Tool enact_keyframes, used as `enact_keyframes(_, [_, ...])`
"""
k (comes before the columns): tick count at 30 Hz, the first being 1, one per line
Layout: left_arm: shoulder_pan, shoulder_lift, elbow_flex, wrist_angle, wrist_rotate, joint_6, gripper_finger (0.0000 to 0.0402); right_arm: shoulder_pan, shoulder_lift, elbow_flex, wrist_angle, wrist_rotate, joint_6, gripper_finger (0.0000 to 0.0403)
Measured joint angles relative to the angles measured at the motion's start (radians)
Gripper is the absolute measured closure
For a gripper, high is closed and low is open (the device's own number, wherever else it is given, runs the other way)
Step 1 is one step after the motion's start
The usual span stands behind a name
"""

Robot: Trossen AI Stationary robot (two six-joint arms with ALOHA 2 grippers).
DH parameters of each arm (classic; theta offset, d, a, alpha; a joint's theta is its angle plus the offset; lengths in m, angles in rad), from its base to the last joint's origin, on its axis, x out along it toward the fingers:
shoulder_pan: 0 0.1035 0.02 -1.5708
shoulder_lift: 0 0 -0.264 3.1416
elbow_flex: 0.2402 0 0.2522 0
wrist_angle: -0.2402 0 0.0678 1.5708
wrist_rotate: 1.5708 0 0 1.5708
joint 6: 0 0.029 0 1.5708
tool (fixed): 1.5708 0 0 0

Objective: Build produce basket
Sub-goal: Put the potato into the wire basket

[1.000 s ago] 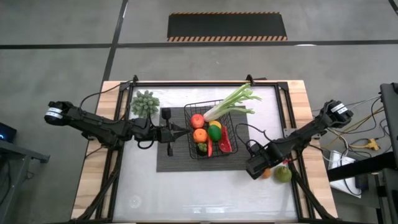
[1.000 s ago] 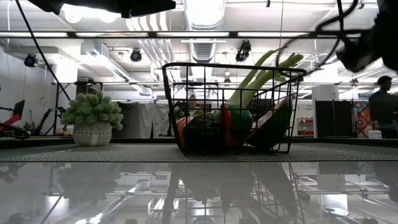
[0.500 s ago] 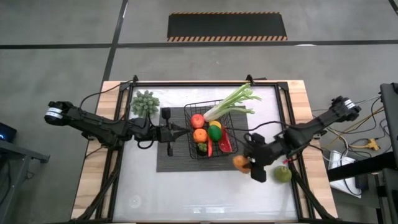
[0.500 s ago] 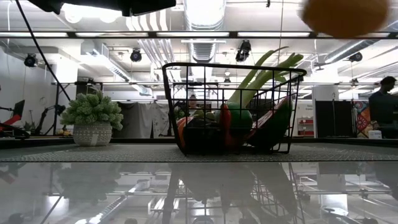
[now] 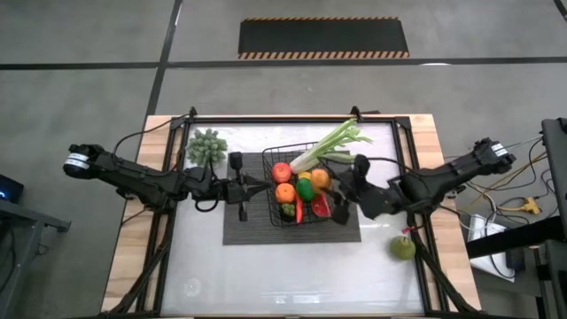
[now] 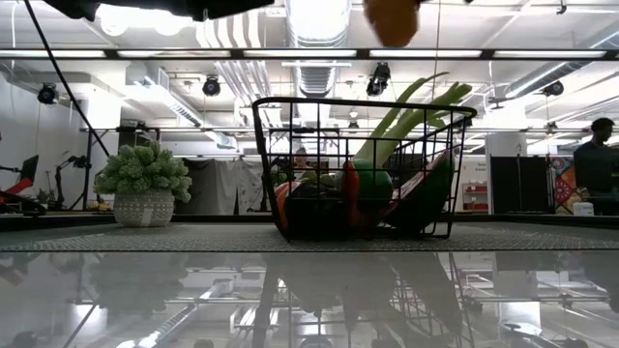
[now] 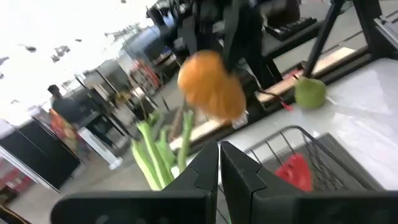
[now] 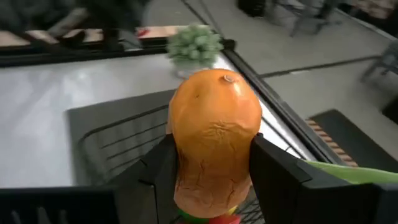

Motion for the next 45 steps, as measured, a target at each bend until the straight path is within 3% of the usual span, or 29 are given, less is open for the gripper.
enact_keyframes(12, [0.003,0.0,-0.013,0.075,-0.003,0.117,0.0402,-0.265,0.187,0.019,0.171,-0.04,-0.037,0.0247])
enact_keyframes(22, [0.003,0.0,-0.016,0.074,-0.003,0.117,0.0402,-0.404,0.367,0.108,0.14,-0.281,0.046,0.0247])
enact_keyframes(35, [0.001,0.0,-0.016,0.057,-0.003,0.117,0.0402,-0.439,0.533,0.233,-0.019,-0.309,0.091,0.0239])
enact_keyframes(45, [0.002,0.0,-0.016,0.054,-0.003,0.115,0.0402,-0.442,0.55,0.24,-0.02,-0.308,0.091,0.0173])
